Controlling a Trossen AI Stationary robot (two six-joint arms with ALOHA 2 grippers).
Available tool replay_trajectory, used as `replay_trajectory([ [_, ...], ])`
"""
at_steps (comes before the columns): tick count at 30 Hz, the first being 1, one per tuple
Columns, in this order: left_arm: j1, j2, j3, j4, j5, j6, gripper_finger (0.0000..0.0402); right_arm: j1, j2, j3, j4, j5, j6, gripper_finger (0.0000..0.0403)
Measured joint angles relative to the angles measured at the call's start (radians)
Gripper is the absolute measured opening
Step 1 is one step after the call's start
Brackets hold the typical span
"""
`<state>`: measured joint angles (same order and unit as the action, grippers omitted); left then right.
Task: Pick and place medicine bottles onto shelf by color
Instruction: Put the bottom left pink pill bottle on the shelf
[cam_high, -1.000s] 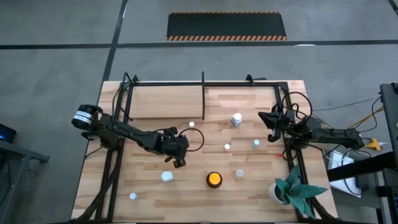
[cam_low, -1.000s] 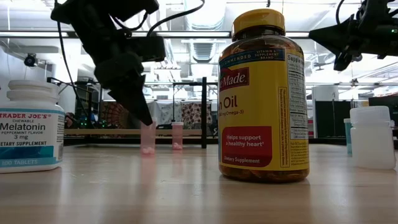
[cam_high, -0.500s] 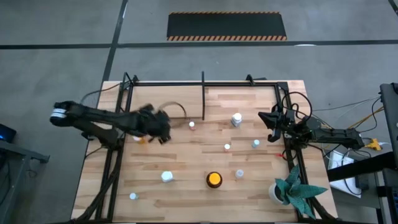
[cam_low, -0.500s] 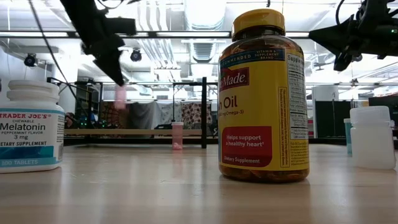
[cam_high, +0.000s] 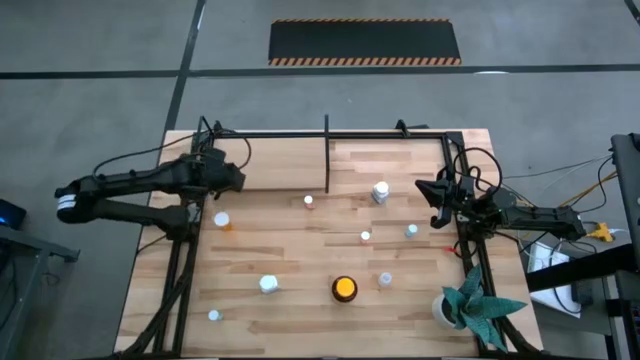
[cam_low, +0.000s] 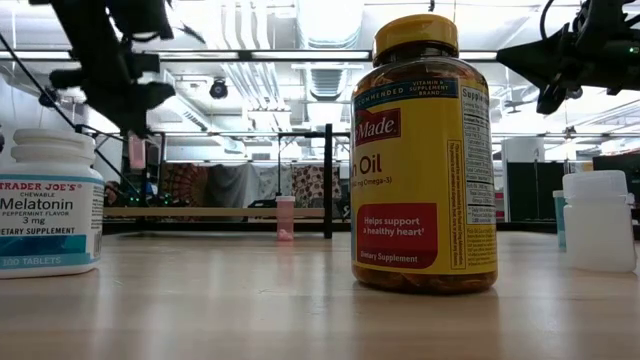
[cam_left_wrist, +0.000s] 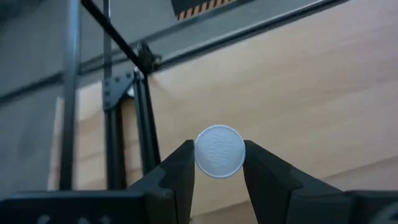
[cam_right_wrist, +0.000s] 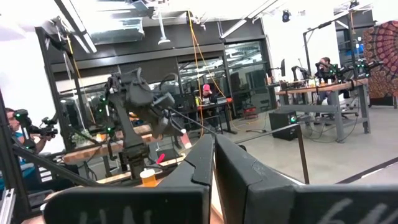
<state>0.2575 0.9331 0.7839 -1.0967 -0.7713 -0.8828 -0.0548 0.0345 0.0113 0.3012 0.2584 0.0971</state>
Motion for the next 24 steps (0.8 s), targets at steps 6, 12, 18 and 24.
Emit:
replay_trajectory([
  [6,0.012,0.047,-0.069,0.024,0.021,-0.030,0.0105,0.000,0.000,0.000,0.002,0.000,0.000,0.0009],
  [12,0.012,0.120,-0.076,0.029,0.021,-0.054,0.0105,0.000,0.000,0.000,0.003,0.000,-0.002,0.0009],
  [18,0.013,0.195,-0.076,0.046,0.020,-0.055,0.0105,0.000,0.000,0.000,0.003,0.000,-0.003,0.0009],
  [24,0.019,0.238,-0.075,0.045,0.018,-0.058,0.0105,0.000,0.000,0.000,0.003,0.001,-0.002,0.0009],
])
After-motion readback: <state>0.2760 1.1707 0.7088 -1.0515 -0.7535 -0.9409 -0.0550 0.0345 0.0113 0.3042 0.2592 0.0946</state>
